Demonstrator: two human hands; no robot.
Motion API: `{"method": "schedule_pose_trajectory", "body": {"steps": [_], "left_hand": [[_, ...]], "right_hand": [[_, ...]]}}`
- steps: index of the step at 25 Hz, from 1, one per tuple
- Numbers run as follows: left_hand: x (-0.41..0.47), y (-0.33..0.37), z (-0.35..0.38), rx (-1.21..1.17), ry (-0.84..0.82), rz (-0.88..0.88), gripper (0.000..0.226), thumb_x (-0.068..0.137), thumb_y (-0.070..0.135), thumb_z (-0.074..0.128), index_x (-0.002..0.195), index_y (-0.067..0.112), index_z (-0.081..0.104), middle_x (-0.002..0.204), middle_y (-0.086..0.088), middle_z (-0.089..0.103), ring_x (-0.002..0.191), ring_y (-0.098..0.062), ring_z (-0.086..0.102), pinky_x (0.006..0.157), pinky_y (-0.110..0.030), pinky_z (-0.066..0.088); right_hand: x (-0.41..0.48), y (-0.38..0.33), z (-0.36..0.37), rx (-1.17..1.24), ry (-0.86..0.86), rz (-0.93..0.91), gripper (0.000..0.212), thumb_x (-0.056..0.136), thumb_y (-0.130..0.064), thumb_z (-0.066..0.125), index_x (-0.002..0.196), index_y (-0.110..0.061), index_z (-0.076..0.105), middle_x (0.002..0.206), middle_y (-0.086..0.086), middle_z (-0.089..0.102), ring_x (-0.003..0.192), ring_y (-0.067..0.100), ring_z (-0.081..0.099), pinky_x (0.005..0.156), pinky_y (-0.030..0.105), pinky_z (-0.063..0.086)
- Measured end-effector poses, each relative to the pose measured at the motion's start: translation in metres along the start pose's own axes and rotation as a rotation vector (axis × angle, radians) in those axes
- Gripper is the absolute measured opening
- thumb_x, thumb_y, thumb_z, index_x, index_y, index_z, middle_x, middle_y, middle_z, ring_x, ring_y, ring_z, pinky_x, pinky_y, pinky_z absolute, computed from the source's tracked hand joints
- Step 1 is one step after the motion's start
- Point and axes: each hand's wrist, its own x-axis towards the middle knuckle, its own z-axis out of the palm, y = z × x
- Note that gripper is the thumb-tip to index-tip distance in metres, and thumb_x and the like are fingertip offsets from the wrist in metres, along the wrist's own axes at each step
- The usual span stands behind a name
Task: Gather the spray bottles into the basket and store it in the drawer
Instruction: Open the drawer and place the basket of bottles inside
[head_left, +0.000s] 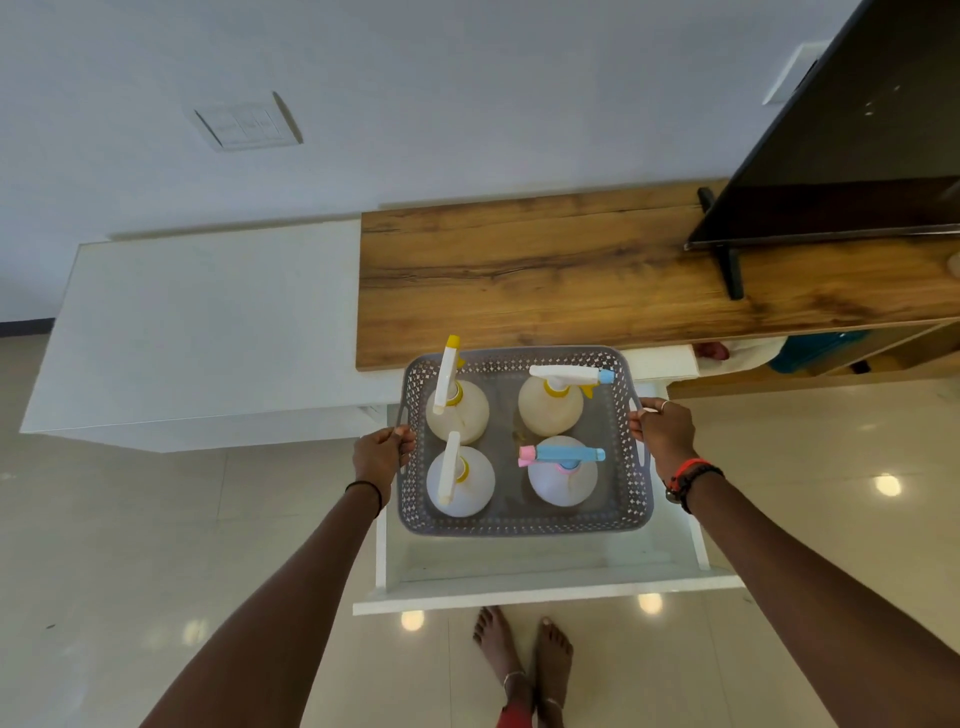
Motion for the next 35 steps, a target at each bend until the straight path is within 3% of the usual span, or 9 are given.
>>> {"method": "schedule_pose_trajectory", "body": {"steps": [8,13,17,21,32,35], "left_hand": [[-0.014,-0.045,-0.001,-0.016,0.038,-0.035,0.027,0.096,0.003,0.048,0.116,-0.012,0.060,0.075,-0.006,0.060,0.065,-0.014,0.054,0.072,-0.022,0.049],[-0.016,-0.073,-0.001,-0.007,0.043,-0.056,0.027,0.097,0.003,0.047,0.117,-0.011,0.059,0.074,-0.005,0.060,0.065,-0.013,0.054,0.057,-0.011,0.051],[-0.012,-0.093,0.003,0.006,0.057,-0.074,0.028,0.097,0.003,0.046,0.118,-0.011,0.059,0.075,-0.005,0.059,0.065,-0.014,0.054,0.068,-0.019,0.050],[-0.003,-0.110,0.007,-0.002,0.076,-0.085,0.028,0.097,0.003,0.046,0.118,-0.011,0.059,0.076,-0.006,0.060,0.067,-0.014,0.055,0.074,-0.023,0.048],[0.043,-0.140,0.019,-0.007,0.065,-0.082,0.028,0.096,0.005,0.048,0.117,-0.010,0.060,0.076,-0.004,0.061,0.068,-0.012,0.055,0.076,-0.022,0.049],[0.059,-0.149,0.022,0.004,0.062,-0.084,0.024,0.096,0.006,0.049,0.107,-0.008,0.065,0.074,-0.003,0.061,0.067,-0.011,0.055,0.076,-0.024,0.050]], "right_hand": [[-0.002,0.047,-0.006,-0.039,-0.011,0.024,0.032,0.089,0.006,0.047,0.118,0.005,0.062,0.089,0.018,0.062,0.082,0.028,0.057,0.092,0.045,0.053],[0.001,0.070,-0.003,-0.051,-0.015,0.034,0.032,0.089,0.005,0.047,0.117,0.003,0.063,0.089,0.017,0.062,0.081,0.027,0.058,0.088,0.043,0.053],[0.006,0.089,0.001,-0.052,-0.017,0.047,0.033,0.089,0.005,0.046,0.117,0.002,0.063,0.090,0.017,0.062,0.082,0.026,0.057,0.083,0.039,0.054],[0.014,0.106,0.006,-0.052,-0.014,0.054,0.032,0.089,0.003,0.047,0.117,0.002,0.063,0.090,0.016,0.063,0.083,0.025,0.058,0.093,0.043,0.053],[0.044,0.132,0.028,-0.039,0.009,0.034,0.032,0.090,0.002,0.047,0.118,0.001,0.062,0.093,0.015,0.064,0.085,0.024,0.059,0.092,0.041,0.054],[0.053,0.138,0.036,-0.073,0.012,0.025,0.033,0.089,0.002,0.049,0.118,0.000,0.063,0.100,0.020,0.067,0.086,0.024,0.060,0.092,0.042,0.054]]}}
